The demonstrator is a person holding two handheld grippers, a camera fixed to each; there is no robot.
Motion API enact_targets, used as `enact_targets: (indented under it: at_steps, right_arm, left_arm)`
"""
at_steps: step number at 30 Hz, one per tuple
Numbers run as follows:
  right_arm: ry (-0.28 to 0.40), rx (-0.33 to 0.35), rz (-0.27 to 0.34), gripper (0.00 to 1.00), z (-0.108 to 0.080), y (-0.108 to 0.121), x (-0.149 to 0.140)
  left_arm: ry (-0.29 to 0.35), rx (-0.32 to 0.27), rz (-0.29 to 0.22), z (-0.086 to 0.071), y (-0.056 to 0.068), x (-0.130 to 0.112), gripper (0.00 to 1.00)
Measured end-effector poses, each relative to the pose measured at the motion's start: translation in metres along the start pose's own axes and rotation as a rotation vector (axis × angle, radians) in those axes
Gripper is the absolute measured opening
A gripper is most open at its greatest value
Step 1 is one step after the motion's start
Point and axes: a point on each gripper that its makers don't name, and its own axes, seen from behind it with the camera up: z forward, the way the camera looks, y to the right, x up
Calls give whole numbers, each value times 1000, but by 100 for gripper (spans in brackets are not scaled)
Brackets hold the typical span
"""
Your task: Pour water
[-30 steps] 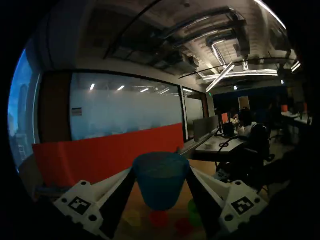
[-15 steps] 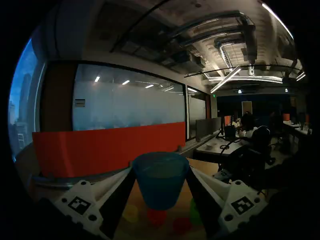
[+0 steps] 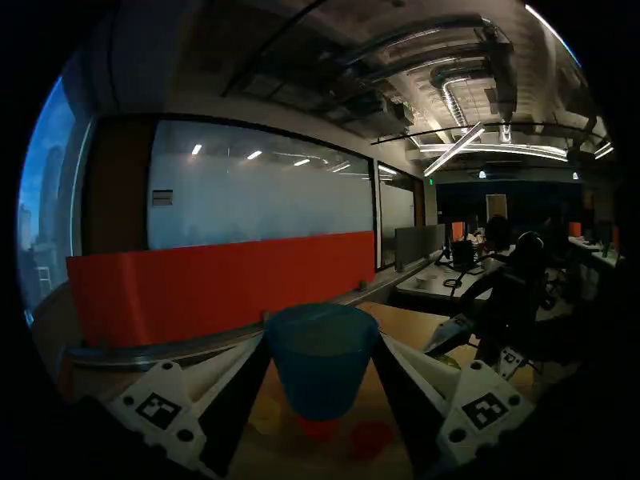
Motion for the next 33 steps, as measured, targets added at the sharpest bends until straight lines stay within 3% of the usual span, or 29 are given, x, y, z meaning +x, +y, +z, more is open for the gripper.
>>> enact_targets:
  at_steps: [13, 23, 33]
  right_arm:
    - [-7, -59, 7, 89, -29, 20, -1]
    - [-8, -74, 20, 90, -35, 25, -1]
    - [-66, -71, 50, 90, -38, 30, -17]
  left_arm:
    - [-17, -2, 39, 0, 1, -7, 85]
    - [-25, -11, 44, 1, 3, -10, 85]
    - [-108, -6, 88, -3, -1, -38, 87]
